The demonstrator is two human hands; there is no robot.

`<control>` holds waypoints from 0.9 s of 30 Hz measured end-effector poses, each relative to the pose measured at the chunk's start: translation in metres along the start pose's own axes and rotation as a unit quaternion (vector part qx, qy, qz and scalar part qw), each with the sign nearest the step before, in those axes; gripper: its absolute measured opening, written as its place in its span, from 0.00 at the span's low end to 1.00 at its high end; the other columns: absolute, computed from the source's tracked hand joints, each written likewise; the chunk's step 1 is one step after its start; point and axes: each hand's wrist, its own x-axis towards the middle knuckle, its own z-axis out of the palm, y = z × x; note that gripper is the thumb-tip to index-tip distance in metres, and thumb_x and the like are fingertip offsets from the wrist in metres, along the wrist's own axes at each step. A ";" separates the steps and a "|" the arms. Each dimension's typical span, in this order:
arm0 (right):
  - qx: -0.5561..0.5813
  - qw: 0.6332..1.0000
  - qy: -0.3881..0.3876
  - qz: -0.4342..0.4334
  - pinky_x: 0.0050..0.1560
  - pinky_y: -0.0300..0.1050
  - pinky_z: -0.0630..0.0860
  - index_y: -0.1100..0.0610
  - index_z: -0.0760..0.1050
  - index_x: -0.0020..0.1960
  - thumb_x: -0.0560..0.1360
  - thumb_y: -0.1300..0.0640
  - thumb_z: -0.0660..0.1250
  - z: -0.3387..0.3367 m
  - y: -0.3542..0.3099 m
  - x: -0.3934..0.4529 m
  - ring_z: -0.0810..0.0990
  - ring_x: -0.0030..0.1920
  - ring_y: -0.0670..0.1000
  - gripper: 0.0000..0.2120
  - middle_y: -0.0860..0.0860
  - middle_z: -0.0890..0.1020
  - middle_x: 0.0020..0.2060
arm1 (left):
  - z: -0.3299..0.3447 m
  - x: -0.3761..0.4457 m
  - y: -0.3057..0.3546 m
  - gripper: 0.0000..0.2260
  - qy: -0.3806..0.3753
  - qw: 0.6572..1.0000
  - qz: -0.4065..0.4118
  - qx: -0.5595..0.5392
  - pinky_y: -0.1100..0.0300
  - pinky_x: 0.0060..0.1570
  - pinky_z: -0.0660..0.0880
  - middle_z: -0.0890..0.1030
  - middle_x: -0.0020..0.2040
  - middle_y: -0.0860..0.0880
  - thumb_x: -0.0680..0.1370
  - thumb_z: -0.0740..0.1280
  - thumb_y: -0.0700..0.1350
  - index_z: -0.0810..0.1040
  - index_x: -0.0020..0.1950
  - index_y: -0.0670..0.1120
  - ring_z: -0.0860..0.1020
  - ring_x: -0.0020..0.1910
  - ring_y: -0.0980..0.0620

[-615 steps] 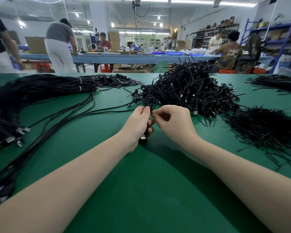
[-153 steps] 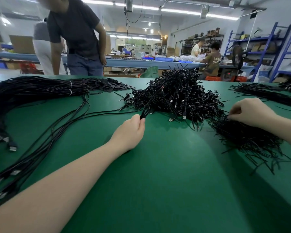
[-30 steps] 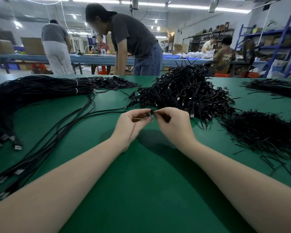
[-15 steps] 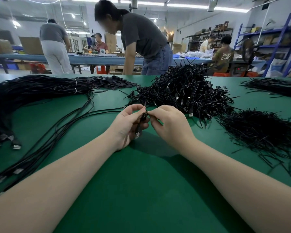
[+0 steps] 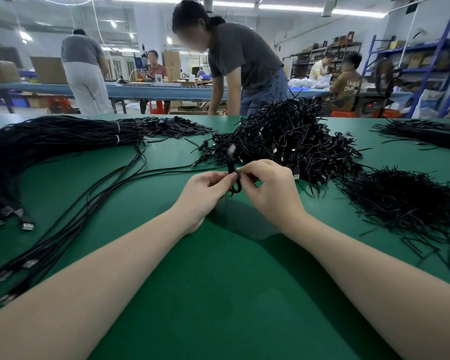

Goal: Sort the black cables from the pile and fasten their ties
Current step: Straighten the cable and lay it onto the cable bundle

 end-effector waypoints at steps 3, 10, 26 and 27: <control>-0.014 1.000 -0.001 -0.020 0.38 0.54 0.77 0.64 0.81 0.42 0.73 0.66 0.69 -0.002 -0.001 0.000 0.79 0.38 0.58 0.03 0.56 0.81 0.36 | 0.000 0.001 0.002 0.14 -0.002 0.999 -0.046 -0.024 0.64 0.33 0.73 0.80 0.33 0.52 0.79 0.66 0.47 0.75 0.62 0.42 0.76 0.31 0.56; -0.020 0.998 -0.048 -0.031 0.40 0.53 0.77 0.64 0.82 0.43 0.73 0.65 0.69 -0.001 0.003 0.001 0.80 0.39 0.58 0.03 0.56 0.82 0.37 | -0.008 0.004 0.008 0.18 0.021 0.989 -0.115 -0.088 0.65 0.24 0.70 0.80 0.31 0.49 0.78 0.67 0.44 0.65 0.63 0.55 0.75 0.25 0.54; -0.017 1.000 -0.013 -0.003 0.39 0.53 0.78 0.64 0.80 0.42 0.69 0.69 0.69 0.000 0.005 0.001 0.79 0.38 0.58 0.03 0.56 0.82 0.37 | -0.002 0.000 0.002 0.09 0.045 0.997 0.050 0.047 0.62 0.53 0.72 0.83 0.47 0.54 0.76 0.70 0.43 0.85 0.40 0.56 0.78 0.45 0.59; -0.022 1.000 -0.021 -0.008 0.39 0.53 0.78 0.64 0.80 0.41 0.69 0.69 0.69 0.000 0.005 0.001 0.80 0.39 0.58 0.02 0.56 0.82 0.37 | -0.002 0.000 0.002 0.11 0.052 0.997 0.045 0.043 0.62 0.50 0.72 0.84 0.41 0.55 0.77 0.70 0.44 0.84 0.37 0.55 0.77 0.41 0.59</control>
